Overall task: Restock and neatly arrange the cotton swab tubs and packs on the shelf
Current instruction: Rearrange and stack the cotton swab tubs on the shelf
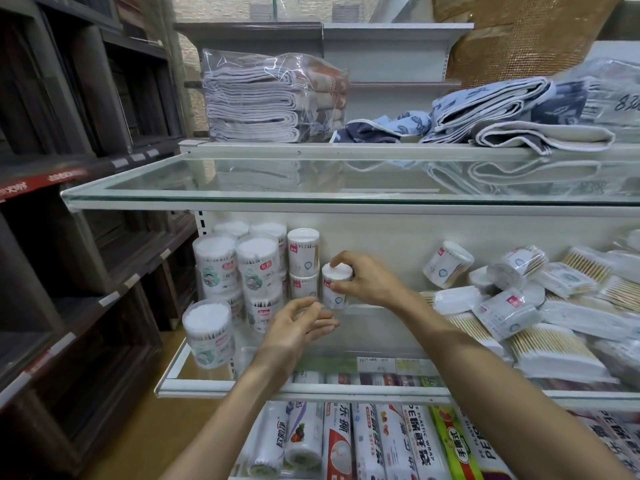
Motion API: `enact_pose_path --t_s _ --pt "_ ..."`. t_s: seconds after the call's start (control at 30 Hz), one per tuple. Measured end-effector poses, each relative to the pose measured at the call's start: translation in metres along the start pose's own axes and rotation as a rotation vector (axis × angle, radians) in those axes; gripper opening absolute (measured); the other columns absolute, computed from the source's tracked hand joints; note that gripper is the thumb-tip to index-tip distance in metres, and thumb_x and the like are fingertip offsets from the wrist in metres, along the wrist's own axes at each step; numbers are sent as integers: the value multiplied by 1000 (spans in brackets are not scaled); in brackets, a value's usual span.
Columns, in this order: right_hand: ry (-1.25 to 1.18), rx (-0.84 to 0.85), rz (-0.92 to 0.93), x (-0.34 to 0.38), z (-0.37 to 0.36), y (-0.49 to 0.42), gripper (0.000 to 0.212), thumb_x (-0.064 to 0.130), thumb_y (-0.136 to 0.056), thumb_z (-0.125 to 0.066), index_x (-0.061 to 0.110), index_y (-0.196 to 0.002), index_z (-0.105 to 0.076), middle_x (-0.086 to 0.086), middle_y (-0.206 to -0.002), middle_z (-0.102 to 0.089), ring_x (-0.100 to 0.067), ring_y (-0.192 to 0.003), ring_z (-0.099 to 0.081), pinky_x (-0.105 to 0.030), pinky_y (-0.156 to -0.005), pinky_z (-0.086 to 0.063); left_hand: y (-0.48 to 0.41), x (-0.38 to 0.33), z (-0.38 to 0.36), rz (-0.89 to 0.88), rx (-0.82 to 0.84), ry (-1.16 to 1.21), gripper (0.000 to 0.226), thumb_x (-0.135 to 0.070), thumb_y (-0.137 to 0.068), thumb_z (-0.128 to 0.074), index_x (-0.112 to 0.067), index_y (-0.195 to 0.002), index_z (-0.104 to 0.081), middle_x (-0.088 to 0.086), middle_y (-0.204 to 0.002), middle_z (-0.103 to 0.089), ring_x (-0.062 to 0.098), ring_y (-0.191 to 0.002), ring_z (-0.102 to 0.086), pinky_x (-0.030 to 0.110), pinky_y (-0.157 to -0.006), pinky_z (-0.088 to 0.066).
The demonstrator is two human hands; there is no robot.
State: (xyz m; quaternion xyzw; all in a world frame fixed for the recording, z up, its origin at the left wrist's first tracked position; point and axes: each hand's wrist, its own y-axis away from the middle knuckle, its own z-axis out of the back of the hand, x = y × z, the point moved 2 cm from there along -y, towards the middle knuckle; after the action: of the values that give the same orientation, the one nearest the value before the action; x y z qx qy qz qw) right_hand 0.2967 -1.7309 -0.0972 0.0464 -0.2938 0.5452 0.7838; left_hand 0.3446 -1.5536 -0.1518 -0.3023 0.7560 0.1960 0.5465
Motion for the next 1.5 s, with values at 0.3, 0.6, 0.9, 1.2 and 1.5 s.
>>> enact_pose_path --t_s 0.3,0.6,0.9,1.2,1.5 --pt "143 -297 24 -18 67 26 29 31 -92 -67 15 -117 -67 -8 -115 -66 -25 -105 -59 -31 -92 -42 -9 9 -22 -6 39 -22 25 -14 -100 -53 -1 -121 -59 23 -111 -69 34 -98 -72 35 -86 -57" --pt "485 -349 -417 -63 108 49 44 47 -96 -53 9 -119 -51 -21 -116 -63 -42 -104 -61 -45 -85 -48 -19 23 -53 36 80 30 21 -9 -100 -50 0 -113 -64 21 -99 -69 36 -94 -71 35 -82 -57" --pt "346 -308 -494 -72 104 53 43 37 -92 -55 14 -127 -47 -15 -125 -59 -38 -111 -59 -42 -87 -47 -19 20 -60 36 96 2 21 -10 -101 -51 2 -112 -64 22 -100 -67 35 -93 -72 34 -82 -58" --pt "338 -260 -445 -67 97 52 42 36 -85 -63 21 -123 -53 -5 -125 -60 -28 -106 -60 -37 -83 -47 -22 20 -71 52 112 -28 20 -10 -101 -52 2 -112 -63 22 -101 -65 37 -96 -71 34 -82 -58" --pt "201 -277 -438 -65 86 49 44 29 -84 -68 23 -125 -51 -8 -128 -48 -32 -105 -58 -44 -90 -52 -22 18 -70 58 87 -38 20 -11 -100 -54 1 -112 -64 22 -101 -65 37 -96 -72 34 -82 -57"
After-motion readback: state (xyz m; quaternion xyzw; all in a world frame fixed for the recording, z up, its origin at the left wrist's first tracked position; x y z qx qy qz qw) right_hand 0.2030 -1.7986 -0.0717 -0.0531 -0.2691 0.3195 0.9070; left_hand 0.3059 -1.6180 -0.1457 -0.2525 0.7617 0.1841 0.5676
